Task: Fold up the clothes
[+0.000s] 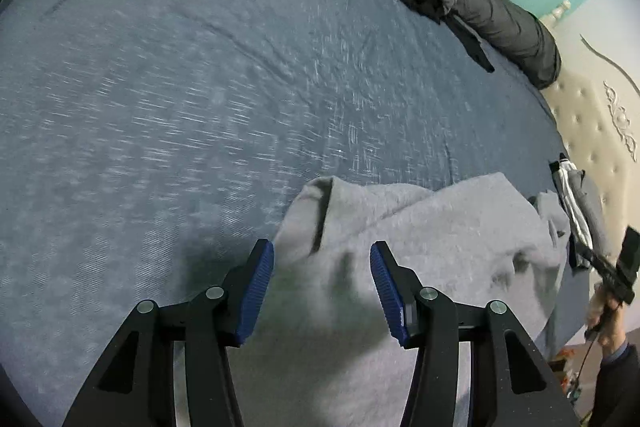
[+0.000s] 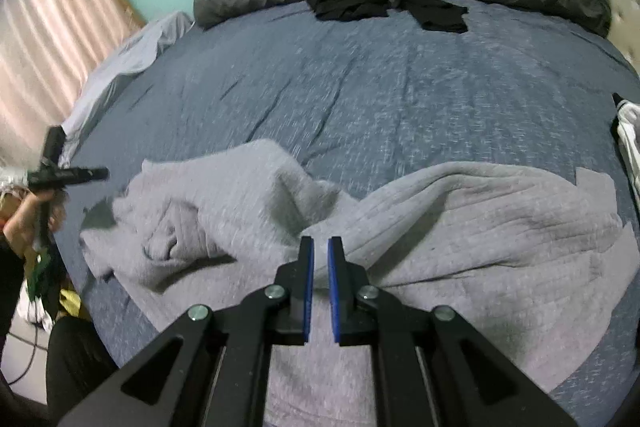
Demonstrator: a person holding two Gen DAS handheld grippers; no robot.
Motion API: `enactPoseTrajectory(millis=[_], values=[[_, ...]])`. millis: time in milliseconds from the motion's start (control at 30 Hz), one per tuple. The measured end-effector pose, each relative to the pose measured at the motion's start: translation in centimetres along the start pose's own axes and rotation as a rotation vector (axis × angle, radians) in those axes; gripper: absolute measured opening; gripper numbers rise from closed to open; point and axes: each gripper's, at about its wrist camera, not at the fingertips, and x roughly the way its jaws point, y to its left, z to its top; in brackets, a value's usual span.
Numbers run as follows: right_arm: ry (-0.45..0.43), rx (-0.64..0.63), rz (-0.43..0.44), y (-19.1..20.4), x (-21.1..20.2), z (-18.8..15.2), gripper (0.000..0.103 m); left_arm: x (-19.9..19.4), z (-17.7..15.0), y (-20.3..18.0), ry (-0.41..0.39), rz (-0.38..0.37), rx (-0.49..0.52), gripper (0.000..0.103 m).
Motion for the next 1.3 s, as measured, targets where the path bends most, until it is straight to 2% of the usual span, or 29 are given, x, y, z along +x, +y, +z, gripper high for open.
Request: enactPoseTrajectory(millis=[133,267,300,367,400,467,600,867,1000,1233,1300], values=[[-0.001,-0.009,-0.004,-0.2,0.2,-0.6,0.006,2.7,1.4,0.0,0.014,-0.008,-0.013,0.054],[-0.005,-0.022,-0.008,-0.8,0.7,-0.8,0.006,3.8,2.5,-0.7,0.003,-0.016,-0.013,0.052],[-0.007,-0.017,-0.007,-1.1,0.7,-0.9,0.006,4.2,2.7,-0.9,0.009,-0.029,-0.007,0.038],[-0.01,-0.014,-0.01,-1.3,0.8,-0.9,0.006,3.8,2.8,-1.0,0.017,-0.03,0.006,0.019],[-0.012,-0.012,-0.012,-1.4,0.9,-0.9,0.006,3.8,3.0,-1.2,0.019,-0.032,0.013,0.017],[-0.016,-0.009,-0.016,-1.6,1.0,-1.0,0.006,3.7,3.1,-1.6,0.021,-0.041,0.025,0.006],[-0.023,-0.003,-0.023,-1.9,1.2,-1.0,0.006,2.5,3.5,-2.5,0.0,-0.043,0.048,0.004],[-0.037,0.009,-0.037,-2.7,1.6,-1.2,0.006,-3.9,7.4,-2.8,-0.191,-0.013,0.021,0.004],[-0.069,0.017,-0.046,-3.2,0.6,-0.5,0.006,-6.8,10.4,-1.9,-0.274,0.034,-0.025,0.003],[-0.084,0.031,-0.085,-4.9,0.5,0.1,0.006,-9.8,13.6,-0.1,-0.401,0.132,-0.1,0.003],[-0.085,0.038,-0.1,-5.6,0.4,0.0,0.006,-9.8,14.2,0.9,-0.42,0.176,-0.139,0.0]])
